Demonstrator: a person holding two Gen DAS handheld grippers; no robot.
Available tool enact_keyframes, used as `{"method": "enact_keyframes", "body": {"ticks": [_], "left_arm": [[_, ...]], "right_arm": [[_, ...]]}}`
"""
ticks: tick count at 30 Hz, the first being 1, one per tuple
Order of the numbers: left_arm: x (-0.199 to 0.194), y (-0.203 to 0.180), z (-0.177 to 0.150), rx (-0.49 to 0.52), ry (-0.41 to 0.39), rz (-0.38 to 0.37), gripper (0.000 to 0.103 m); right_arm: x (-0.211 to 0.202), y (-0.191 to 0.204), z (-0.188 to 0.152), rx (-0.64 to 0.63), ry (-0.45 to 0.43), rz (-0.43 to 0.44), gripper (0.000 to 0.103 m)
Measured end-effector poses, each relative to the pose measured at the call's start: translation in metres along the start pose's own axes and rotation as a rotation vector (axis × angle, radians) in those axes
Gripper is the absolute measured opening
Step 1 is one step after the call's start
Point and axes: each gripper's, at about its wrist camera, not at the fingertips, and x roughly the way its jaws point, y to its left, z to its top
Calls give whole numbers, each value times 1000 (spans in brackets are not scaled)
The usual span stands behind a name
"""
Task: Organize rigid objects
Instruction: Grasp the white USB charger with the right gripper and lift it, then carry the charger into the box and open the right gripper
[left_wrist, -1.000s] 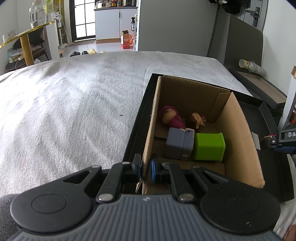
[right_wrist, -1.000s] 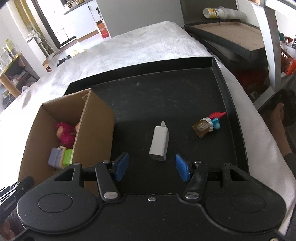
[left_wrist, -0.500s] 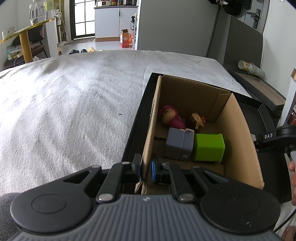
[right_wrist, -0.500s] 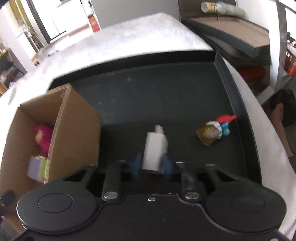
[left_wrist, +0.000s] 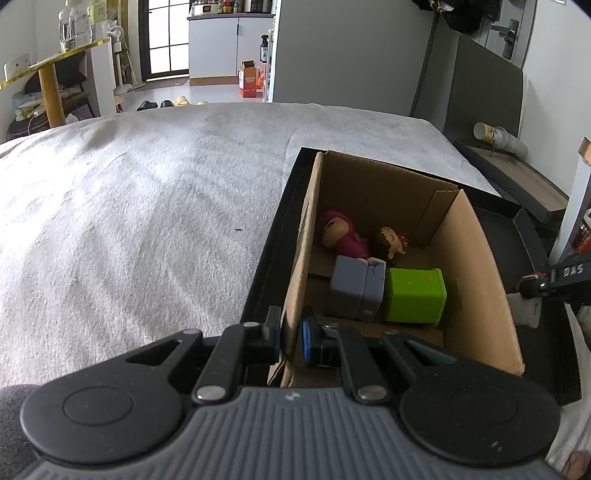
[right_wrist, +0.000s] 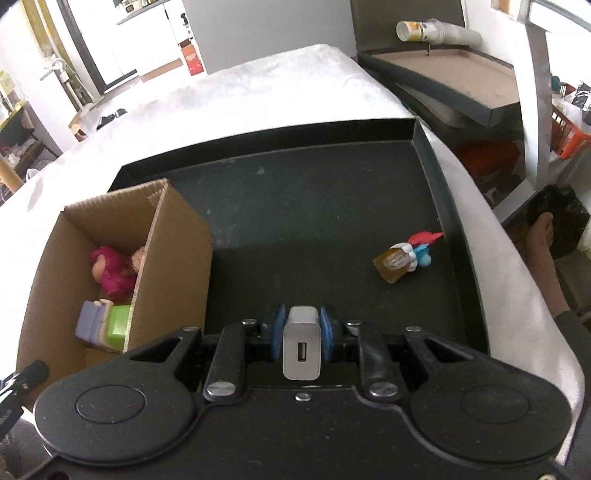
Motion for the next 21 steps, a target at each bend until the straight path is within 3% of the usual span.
{"method": "enact_keyframes", "body": {"ticks": [21], "left_arm": [[1,-1,0,-51,-6,39,10]], "right_arm": [[-53,36,34,-34,-102,92,21]]}}
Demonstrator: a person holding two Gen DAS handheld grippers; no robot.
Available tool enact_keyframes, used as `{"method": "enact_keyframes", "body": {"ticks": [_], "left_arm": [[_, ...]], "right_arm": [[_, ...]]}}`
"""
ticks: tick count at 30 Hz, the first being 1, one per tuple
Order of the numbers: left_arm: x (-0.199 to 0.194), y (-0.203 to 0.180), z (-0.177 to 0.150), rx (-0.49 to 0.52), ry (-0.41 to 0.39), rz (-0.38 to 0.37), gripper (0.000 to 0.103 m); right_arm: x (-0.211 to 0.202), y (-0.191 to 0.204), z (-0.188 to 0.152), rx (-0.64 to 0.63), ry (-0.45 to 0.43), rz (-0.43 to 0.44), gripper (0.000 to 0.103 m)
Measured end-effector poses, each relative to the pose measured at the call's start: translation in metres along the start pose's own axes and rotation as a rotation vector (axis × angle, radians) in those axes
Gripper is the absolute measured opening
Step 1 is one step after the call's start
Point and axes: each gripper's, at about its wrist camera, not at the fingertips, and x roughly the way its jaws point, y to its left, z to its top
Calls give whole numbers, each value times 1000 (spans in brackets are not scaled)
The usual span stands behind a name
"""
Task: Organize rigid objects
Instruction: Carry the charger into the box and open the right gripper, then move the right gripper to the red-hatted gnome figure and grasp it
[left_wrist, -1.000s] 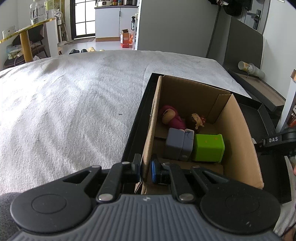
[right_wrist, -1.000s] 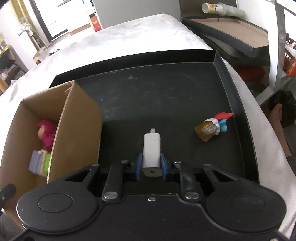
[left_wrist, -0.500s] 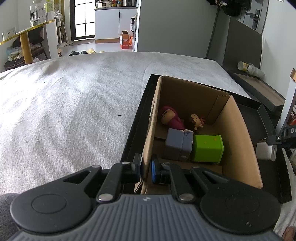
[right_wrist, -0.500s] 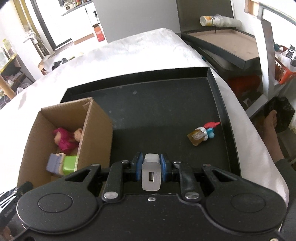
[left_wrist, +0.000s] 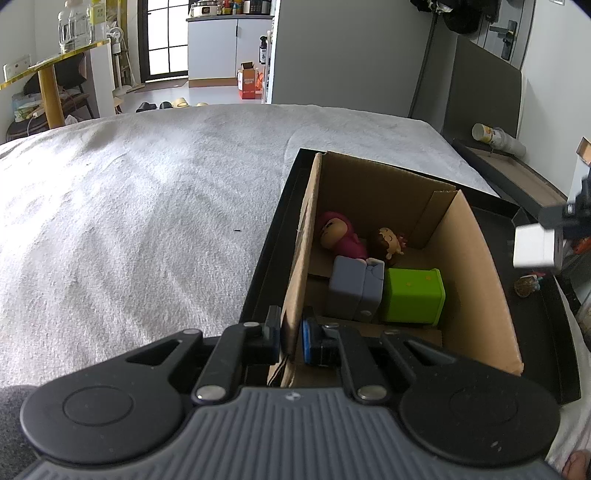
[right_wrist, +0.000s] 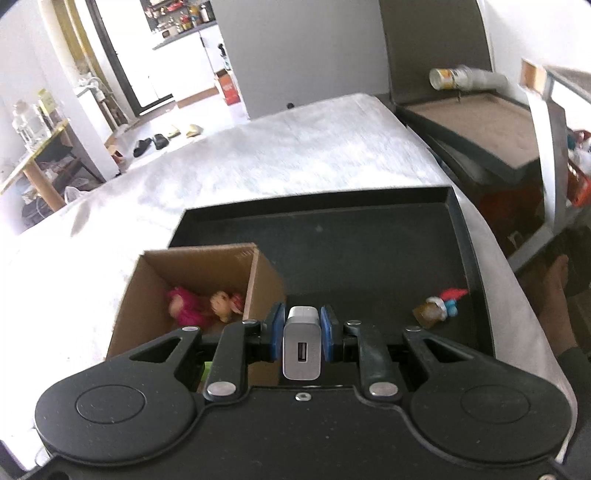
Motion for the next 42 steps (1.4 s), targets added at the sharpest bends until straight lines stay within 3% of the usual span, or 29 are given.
{"method": "enact_keyframes", "body": {"ticks": [12,23,24,27,32,33,42], "left_arm": [[1,4,-1,-71,-3,29,10],[0,4,-1,-100,-7,43,10],[1,4,-1,-114,-8,54,10],[1,4,-1,-122,-10,53,11],[2,4,-2,-137,-16,70,11],[2,4,-2,-194,-21,123,11],[2,4,-2,-193,-24,127,11]], "right_arm": [[-5,34,18,-54,-32,36,21],[17,59,25,-81,-3,51,21],[18,62,26,-97,-8,43,24],[14,69,31,-118,-44,16,47],[4,60,33,-85,-61,21,49],[3,56,33,-73,-61,18,51],[-12,8,28,4,-76,-56,55]]}}
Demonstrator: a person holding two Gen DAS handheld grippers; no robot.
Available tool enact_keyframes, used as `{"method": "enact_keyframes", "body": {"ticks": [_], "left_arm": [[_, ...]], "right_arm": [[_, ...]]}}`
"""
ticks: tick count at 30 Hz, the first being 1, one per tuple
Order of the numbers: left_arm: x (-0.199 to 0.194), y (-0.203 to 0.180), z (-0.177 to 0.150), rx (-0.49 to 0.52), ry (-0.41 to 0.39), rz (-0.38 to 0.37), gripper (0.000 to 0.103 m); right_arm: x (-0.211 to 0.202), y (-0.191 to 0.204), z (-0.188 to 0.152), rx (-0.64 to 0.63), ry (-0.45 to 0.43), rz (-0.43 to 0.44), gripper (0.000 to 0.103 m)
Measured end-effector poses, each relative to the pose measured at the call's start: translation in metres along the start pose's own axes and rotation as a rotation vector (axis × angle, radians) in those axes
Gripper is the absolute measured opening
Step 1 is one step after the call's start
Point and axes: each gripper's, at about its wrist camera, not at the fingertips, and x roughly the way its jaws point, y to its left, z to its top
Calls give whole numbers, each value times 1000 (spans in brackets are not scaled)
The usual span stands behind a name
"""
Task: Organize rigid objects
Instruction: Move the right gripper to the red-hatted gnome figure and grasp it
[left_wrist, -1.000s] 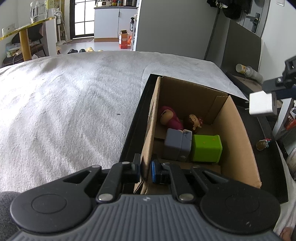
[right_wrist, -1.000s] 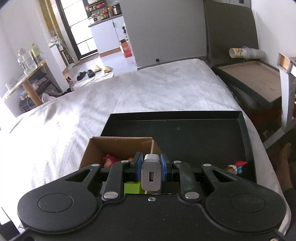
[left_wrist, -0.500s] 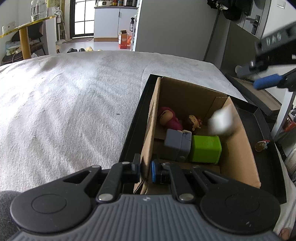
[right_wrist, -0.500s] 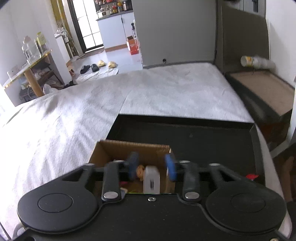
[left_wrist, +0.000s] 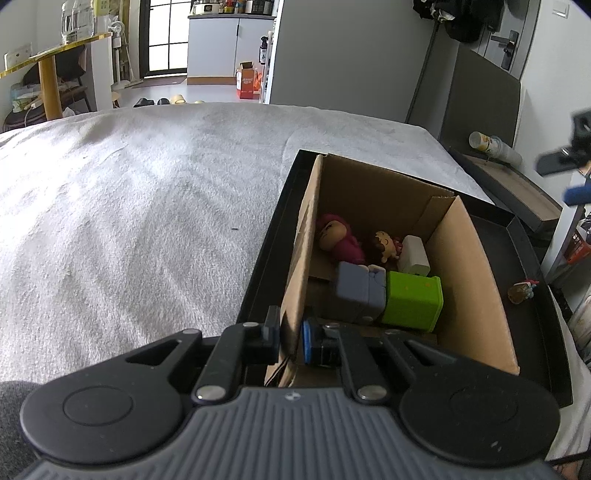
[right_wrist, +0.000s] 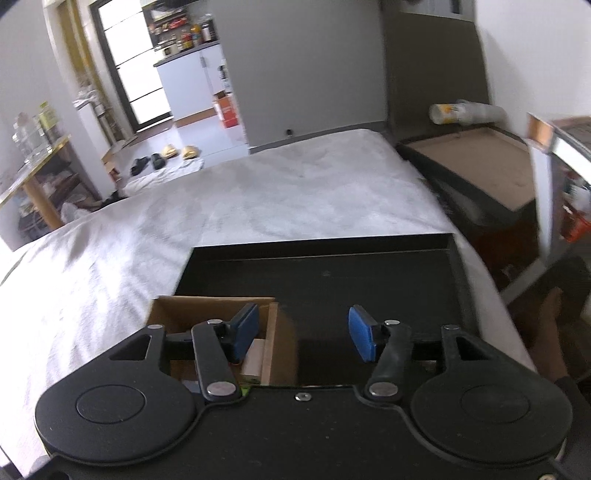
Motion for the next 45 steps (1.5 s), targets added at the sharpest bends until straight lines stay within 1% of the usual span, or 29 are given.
{"method": "enact_keyframes", "body": {"ticks": [3,4,6,8,12,13,18,20,21,25,33,40,45], "left_arm": [[0,0,0,0,0,4,11],[0,0,0,-27,-3,31,11],[0,-1,0,-25,-4,31,11],[0,-1,0,-37,-7,48,11],[0,-1,0,-33,-6,53,11],[0,-2,-1,-55,-9,77,11],[0,-6,-1,-37,-11,95,10],[1,-8,-1,-35,-11,111,10],[1,-8,-1,-72,-15,152,10],[1,-9,-1,-62,-14,162,10],[3,-13,-1,-45,-9,189,10],[2,-13,0,-53,-7,197,10],[3,-14,0,-50,-7,204,10]], "right_arm": [[-4,-17,-3,16,4,-26,56],[-5,-22,-4,17,5,-34,56],[-6,-29,-7,23,10,-49,56],[-7,-37,-10,30,16,-61,56],[-8,-48,-19,42,22,-70,58],[-8,-50,-20,46,25,-70,58],[-5,-60,-27,47,36,-69,59],[-4,-64,-28,51,37,-65,59],[-4,-66,-29,54,36,-64,59],[-1,-74,-32,58,37,-63,61],[12,-93,-44,101,44,-70,61],[28,-99,-51,96,71,-63,61],[43,-108,-53,124,91,-62,61]]}}
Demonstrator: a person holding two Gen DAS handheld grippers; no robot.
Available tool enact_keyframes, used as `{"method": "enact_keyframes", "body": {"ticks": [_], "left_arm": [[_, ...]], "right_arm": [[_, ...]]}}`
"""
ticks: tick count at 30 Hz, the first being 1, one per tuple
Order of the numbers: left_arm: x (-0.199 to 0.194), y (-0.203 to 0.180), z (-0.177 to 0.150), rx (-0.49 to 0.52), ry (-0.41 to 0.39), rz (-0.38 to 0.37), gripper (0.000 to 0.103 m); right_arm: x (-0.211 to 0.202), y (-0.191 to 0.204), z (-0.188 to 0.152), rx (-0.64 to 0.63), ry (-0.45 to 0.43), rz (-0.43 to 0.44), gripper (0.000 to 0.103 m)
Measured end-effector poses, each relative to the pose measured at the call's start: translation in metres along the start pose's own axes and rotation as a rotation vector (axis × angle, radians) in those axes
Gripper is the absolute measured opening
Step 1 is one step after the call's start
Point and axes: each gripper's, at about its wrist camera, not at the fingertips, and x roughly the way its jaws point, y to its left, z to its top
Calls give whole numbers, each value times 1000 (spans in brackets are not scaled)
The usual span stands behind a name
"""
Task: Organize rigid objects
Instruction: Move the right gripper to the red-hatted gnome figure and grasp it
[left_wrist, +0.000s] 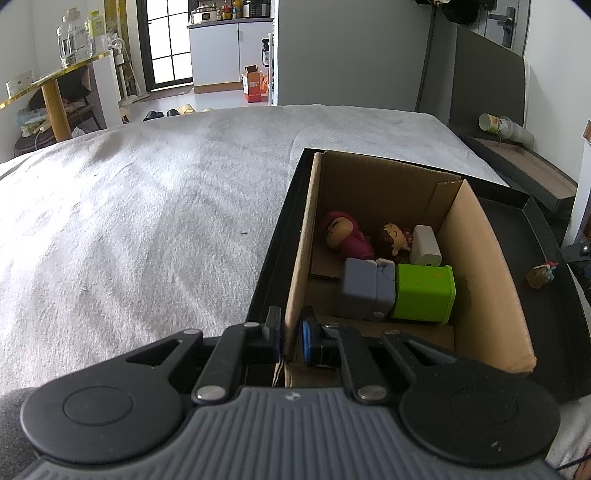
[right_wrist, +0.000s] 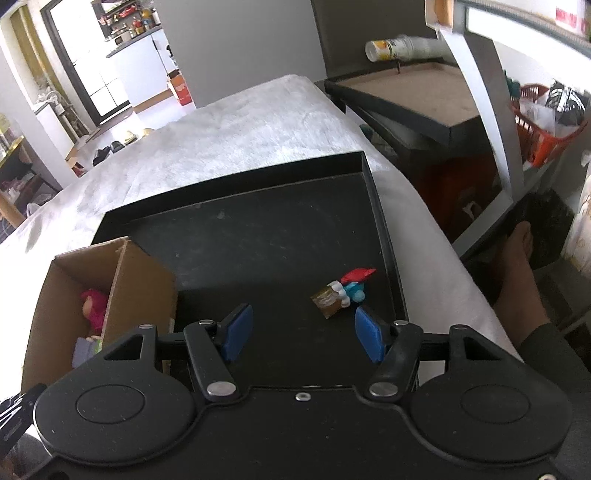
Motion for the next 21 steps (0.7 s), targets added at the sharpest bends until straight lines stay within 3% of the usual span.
{"method": "enact_keyframes", "body": {"ticks": [21], "left_arm": [[2,3,0,-20,2,-14,10]], "right_arm": [[67,-7,17,61,91,-76,61]]}}
